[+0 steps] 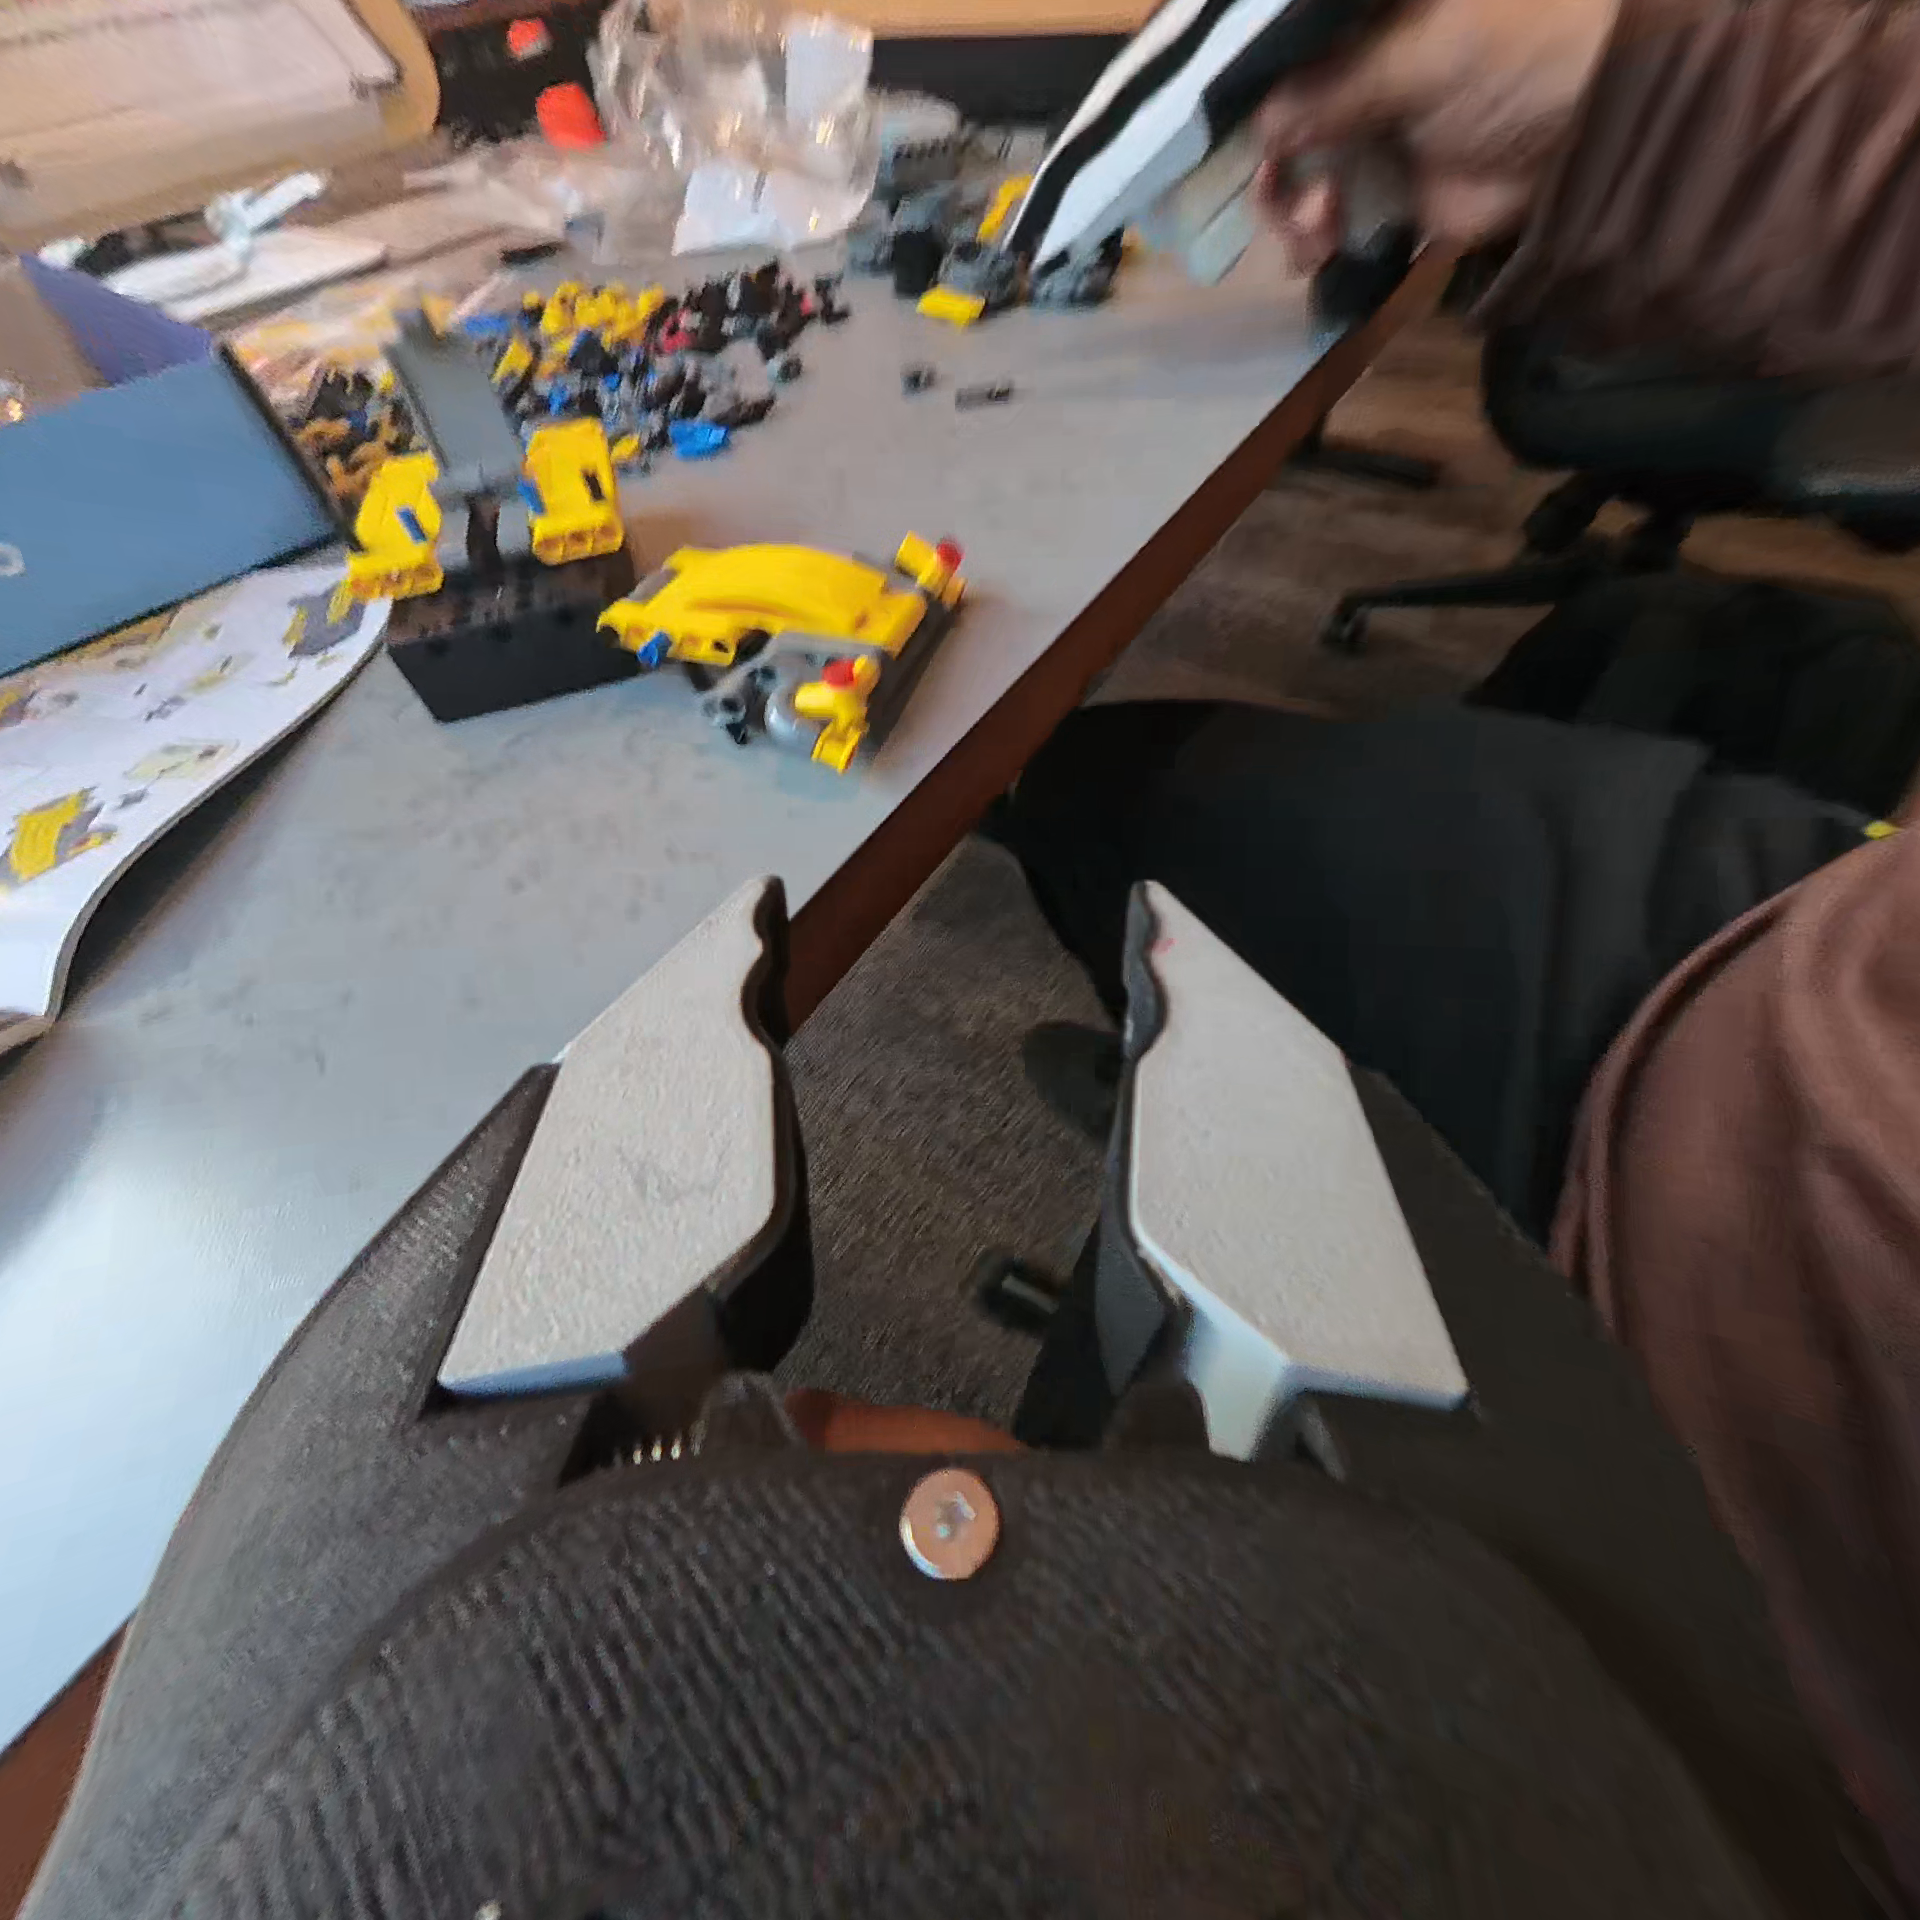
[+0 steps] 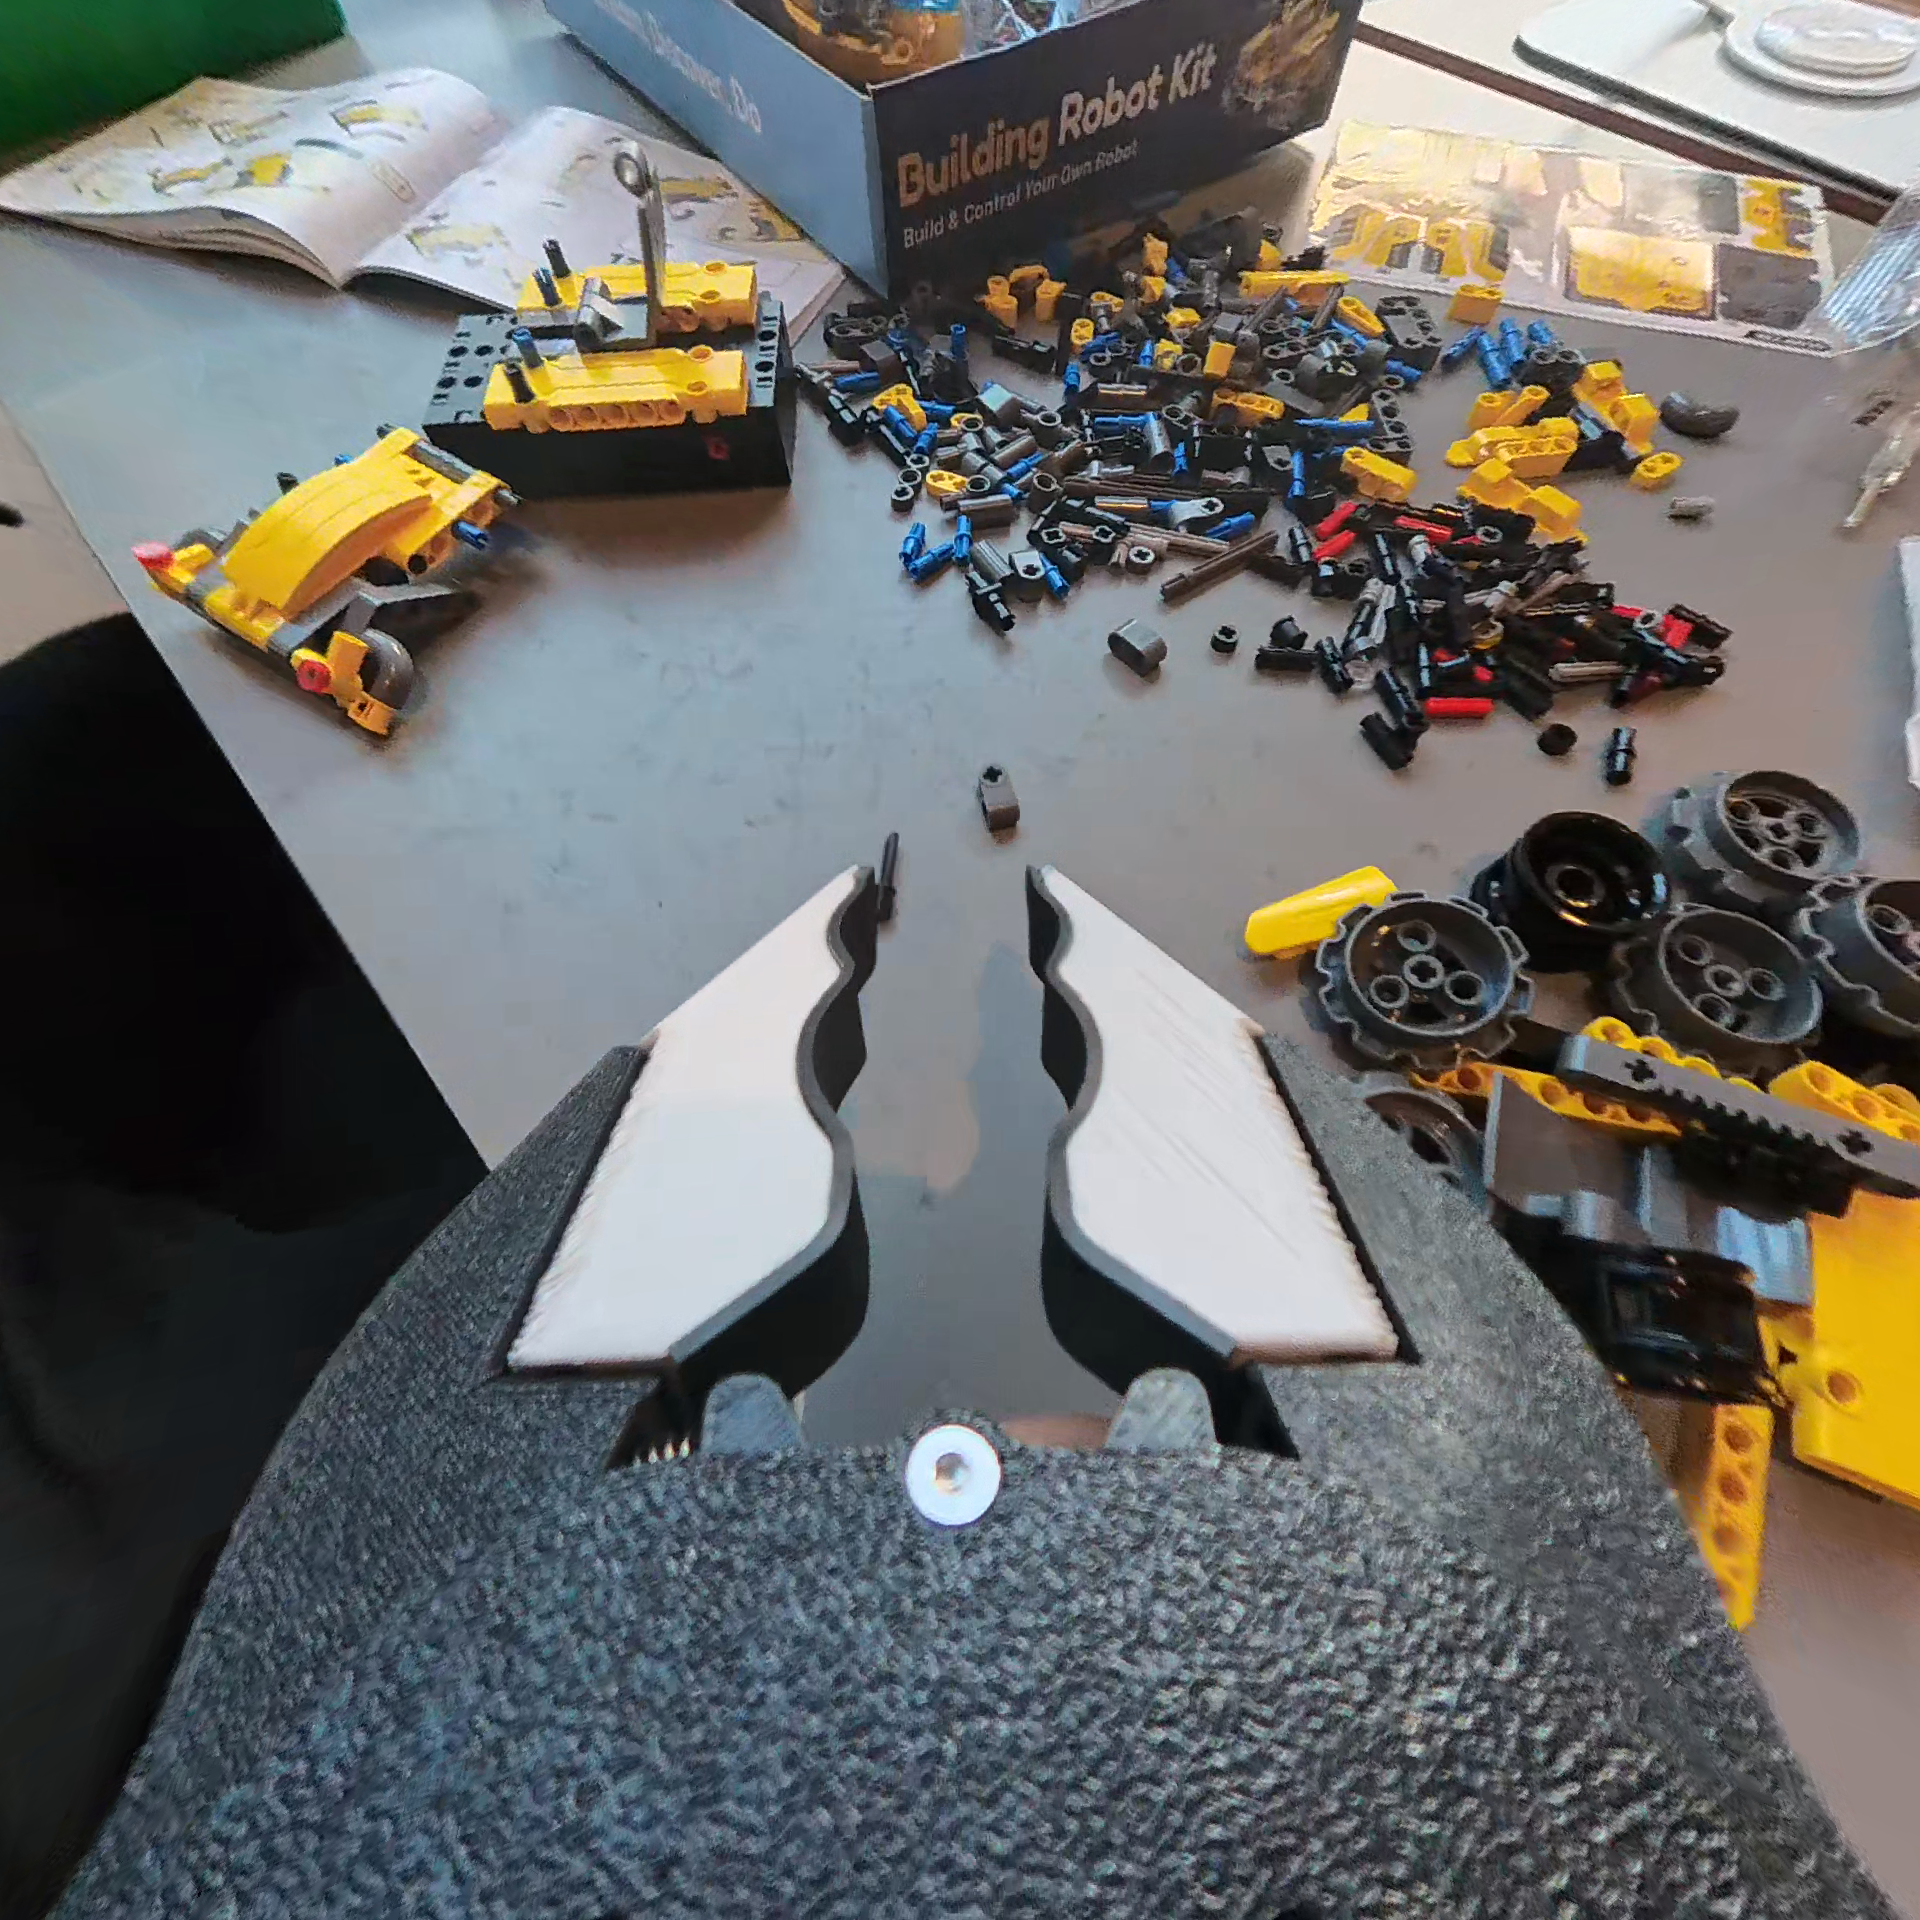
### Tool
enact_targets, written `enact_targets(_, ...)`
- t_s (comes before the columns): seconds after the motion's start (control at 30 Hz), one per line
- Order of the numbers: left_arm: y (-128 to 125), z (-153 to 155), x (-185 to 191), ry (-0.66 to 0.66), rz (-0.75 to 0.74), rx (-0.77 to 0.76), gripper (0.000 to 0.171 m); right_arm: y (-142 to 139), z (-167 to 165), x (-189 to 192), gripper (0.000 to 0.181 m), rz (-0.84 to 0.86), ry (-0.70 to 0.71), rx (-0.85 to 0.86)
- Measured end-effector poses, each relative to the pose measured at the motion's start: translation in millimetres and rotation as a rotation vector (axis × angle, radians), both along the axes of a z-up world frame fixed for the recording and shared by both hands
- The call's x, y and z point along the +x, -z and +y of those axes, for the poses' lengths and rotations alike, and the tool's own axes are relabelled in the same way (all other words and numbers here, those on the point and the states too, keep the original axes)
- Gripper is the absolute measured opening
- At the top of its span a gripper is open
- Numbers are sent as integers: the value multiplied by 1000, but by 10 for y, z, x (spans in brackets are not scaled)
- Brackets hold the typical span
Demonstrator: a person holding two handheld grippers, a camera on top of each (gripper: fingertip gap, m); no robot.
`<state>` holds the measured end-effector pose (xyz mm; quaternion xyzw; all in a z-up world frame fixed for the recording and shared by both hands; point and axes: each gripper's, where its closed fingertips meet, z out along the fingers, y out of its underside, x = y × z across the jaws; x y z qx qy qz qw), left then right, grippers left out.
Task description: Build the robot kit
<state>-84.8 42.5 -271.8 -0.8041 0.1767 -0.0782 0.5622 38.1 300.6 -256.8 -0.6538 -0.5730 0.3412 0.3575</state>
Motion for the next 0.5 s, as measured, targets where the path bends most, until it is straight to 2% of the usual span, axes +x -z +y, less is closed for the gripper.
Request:
enact_targets(0.2,-358,203,-106,25,-163,72,70,-19,-58,-158,22,11,-72,44)
enact_targets(0.37,-503,475,-377,6,-214,93,71,17,8,-294,26,-9,-113,85)
enact_targets(0.5,-532,608,-522,-6,-203,95,70,8,28,-341,26,10,-151,20)
